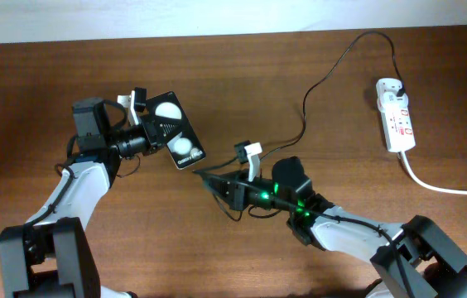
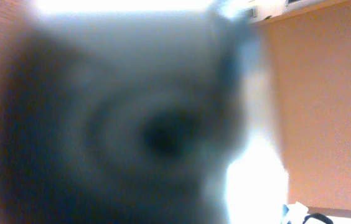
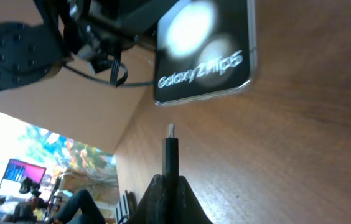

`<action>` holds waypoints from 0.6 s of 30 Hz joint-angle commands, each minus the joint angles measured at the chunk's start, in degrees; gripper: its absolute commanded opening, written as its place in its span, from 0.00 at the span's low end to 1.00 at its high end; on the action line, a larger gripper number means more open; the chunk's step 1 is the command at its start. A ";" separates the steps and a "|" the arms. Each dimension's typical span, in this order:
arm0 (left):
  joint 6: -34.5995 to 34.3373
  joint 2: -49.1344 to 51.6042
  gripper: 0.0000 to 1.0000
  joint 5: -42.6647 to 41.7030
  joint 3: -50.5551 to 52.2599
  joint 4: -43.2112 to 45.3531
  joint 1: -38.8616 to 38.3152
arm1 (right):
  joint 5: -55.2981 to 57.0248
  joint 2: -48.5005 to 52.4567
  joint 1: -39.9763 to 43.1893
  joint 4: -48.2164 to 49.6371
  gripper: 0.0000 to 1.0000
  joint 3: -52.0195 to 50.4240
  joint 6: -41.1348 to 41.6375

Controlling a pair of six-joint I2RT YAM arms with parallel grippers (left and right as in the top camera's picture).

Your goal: Plug charger to phone and switch on socket

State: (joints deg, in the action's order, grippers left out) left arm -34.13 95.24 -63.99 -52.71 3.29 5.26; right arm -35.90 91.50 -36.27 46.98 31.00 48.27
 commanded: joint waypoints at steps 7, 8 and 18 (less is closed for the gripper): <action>-1.16 -0.76 0.00 -7.23 -0.15 0.61 0.15 | -6.34 -1.05 1.27 0.35 0.04 -0.04 0.28; -0.98 -0.76 0.00 -9.03 -0.15 0.52 0.15 | -6.29 -1.05 0.42 0.37 0.04 -0.04 0.28; -3.69 -0.76 0.00 -11.50 -0.15 1.64 0.15 | -5.86 -1.05 -0.63 0.24 0.04 -0.04 0.28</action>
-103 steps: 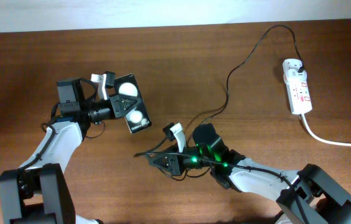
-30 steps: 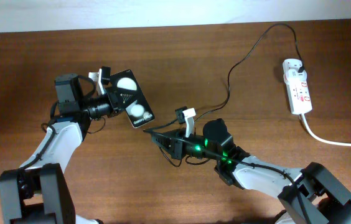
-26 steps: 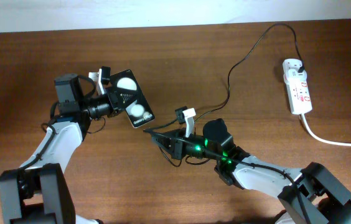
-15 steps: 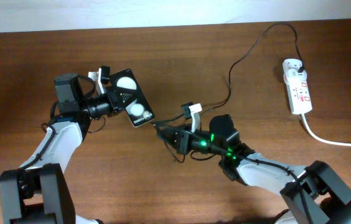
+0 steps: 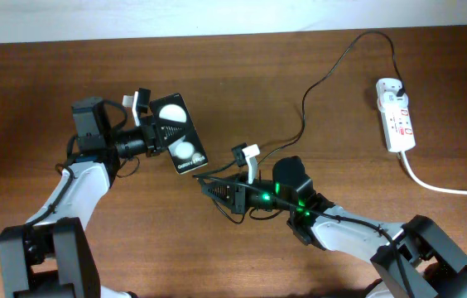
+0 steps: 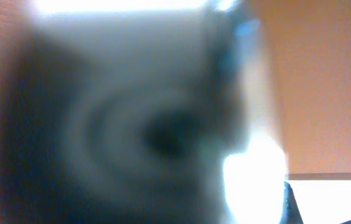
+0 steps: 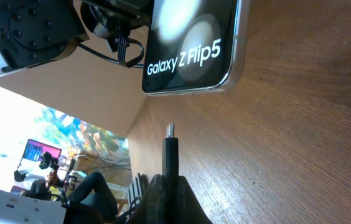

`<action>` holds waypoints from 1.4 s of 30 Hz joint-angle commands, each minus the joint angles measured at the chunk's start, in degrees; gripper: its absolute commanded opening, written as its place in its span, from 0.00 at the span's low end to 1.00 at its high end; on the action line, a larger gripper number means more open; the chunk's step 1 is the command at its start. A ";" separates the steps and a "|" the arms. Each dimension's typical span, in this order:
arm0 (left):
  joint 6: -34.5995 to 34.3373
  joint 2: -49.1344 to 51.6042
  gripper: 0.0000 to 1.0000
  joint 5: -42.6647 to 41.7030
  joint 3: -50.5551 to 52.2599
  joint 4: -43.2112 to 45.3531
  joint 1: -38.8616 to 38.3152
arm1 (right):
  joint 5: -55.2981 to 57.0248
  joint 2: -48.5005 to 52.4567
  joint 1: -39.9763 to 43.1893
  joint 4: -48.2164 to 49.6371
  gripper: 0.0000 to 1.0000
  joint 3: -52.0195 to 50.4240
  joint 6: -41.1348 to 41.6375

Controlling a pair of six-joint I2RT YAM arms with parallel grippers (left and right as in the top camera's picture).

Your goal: Plug charger to phone and switch on socket

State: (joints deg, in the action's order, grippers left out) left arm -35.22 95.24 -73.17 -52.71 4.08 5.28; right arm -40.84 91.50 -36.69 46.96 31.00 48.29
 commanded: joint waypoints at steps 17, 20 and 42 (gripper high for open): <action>-9.33 -0.76 0.00 -2.51 -0.15 0.83 0.07 | 2.58 -1.05 -0.17 4.57 0.04 -0.04 2.19; -9.33 -0.76 0.00 -2.51 -0.15 0.83 0.07 | 3.69 -1.05 -0.17 4.55 0.04 -0.04 2.40; -9.33 -0.76 0.00 -2.54 -0.15 0.87 0.07 | 7.58 -1.05 -2.78 5.97 0.04 -0.04 4.72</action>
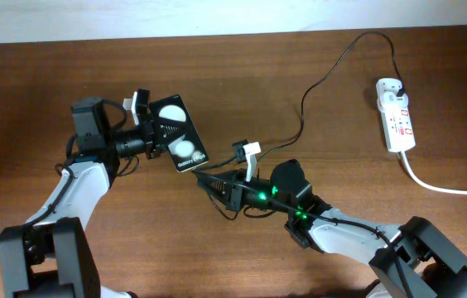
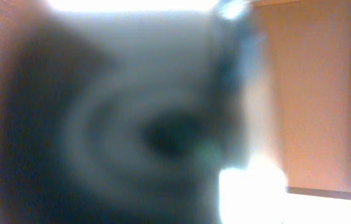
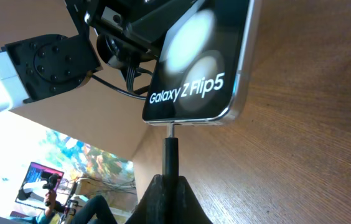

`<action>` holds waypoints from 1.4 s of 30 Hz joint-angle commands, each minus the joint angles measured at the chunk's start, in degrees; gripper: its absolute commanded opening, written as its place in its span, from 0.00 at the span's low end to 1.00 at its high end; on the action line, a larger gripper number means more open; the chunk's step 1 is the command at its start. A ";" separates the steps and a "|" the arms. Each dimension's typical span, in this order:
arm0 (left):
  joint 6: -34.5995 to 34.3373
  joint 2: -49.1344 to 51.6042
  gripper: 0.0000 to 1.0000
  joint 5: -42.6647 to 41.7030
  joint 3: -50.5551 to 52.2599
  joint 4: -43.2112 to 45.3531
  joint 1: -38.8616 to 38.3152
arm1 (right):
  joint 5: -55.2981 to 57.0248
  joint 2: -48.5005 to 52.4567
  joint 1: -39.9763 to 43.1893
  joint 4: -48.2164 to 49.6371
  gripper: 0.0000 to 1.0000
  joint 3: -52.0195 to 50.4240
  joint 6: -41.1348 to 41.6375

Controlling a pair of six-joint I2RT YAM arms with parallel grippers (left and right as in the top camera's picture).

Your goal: Plug charger to phone and switch on socket

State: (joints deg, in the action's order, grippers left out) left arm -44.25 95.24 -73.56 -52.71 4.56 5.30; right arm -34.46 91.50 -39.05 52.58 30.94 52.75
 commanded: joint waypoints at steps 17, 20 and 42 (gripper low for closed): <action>-0.31 -0.76 0.00 -2.80 -0.15 0.42 0.04 | 9.75 -1.05 -0.42 -0.22 0.04 0.02 3.74; -0.31 -0.76 0.00 -2.75 -0.15 0.42 0.04 | 9.90 -1.05 -0.31 -0.28 0.04 0.02 3.69; 8.33 -0.76 0.00 22.56 -0.13 -4.02 0.04 | 23.17 1.84 -3.87 -55.08 0.10 10.99 -20.44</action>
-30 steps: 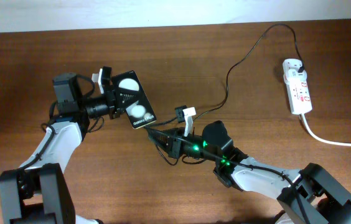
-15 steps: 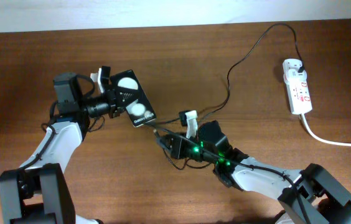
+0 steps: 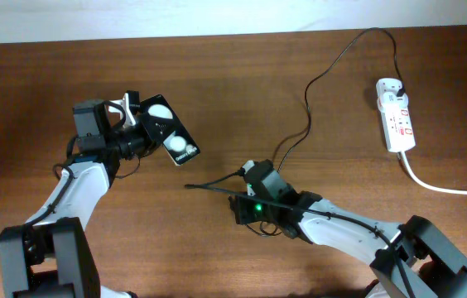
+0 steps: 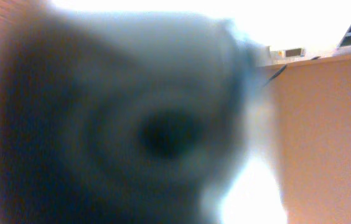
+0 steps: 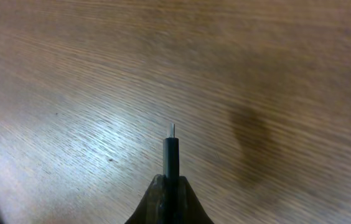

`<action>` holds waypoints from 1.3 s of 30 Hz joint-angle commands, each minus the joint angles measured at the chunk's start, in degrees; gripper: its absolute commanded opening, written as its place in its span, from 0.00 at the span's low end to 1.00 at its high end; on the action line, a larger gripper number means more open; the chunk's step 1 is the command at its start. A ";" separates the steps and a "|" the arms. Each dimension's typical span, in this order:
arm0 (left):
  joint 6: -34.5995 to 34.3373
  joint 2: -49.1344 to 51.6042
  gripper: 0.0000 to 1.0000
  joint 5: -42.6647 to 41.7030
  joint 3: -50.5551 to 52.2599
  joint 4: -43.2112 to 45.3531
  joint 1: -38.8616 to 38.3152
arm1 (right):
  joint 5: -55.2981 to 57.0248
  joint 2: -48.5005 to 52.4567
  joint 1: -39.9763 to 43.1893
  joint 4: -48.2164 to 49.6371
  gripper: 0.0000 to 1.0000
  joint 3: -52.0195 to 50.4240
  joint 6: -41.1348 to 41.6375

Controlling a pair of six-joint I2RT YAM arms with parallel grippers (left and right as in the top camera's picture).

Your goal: Plug charger to phone and switch on socket

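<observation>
A black flip phone (image 3: 170,132) with two white circles on it is held tilted above the table at the left. My left gripper (image 3: 137,122) is shut on its near end. In the left wrist view the phone (image 4: 132,124) is only a dark blur that fills the frame. The black charger plug (image 5: 171,152) sticks out from my right gripper (image 5: 170,184), which is shut on it. Its metal tip points at bare wood, and no phone shows in that view. From overhead the plug tip (image 3: 190,185) lies below and right of the phone, apart from it.
The charger's black cable (image 3: 306,99) runs up and right to a white power strip (image 3: 395,114) at the far right. A thick white cord (image 3: 440,187) leaves the strip toward the right edge. Brown wooden table (image 3: 242,74) lies all around.
The plug tip was at the phone's lower edge; now it is away from the phone, pointing at the table. The right arm sits lower and further right. The phone has shifted up and left.
At first the plug pointed at the phone from a short gap, both grippers shut on their things. The gap then shrank, and the tip met the phone's lower edge. Now plug and phone are apart again, each still held.
</observation>
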State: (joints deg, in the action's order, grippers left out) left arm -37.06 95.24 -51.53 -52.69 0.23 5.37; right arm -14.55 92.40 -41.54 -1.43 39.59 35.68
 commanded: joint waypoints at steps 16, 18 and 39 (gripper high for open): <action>1.14 -0.76 0.00 0.35 -0.17 0.09 0.00 | 7.45 3.65 -1.46 -25.35 0.52 16.46 -26.18; 1.14 -0.76 0.00 0.35 -0.17 0.09 -0.02 | 7.28 4.31 -2.54 -30.16 0.53 20.63 -34.45; 1.14 -0.76 0.00 0.33 -0.15 -0.35 0.00 | 18.71 18.58 -12.13 -45.22 0.43 31.47 -43.39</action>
State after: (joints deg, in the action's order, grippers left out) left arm -37.06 95.24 -50.48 -52.69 -0.27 5.37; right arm 3.22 110.85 -53.30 -47.20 69.97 -7.66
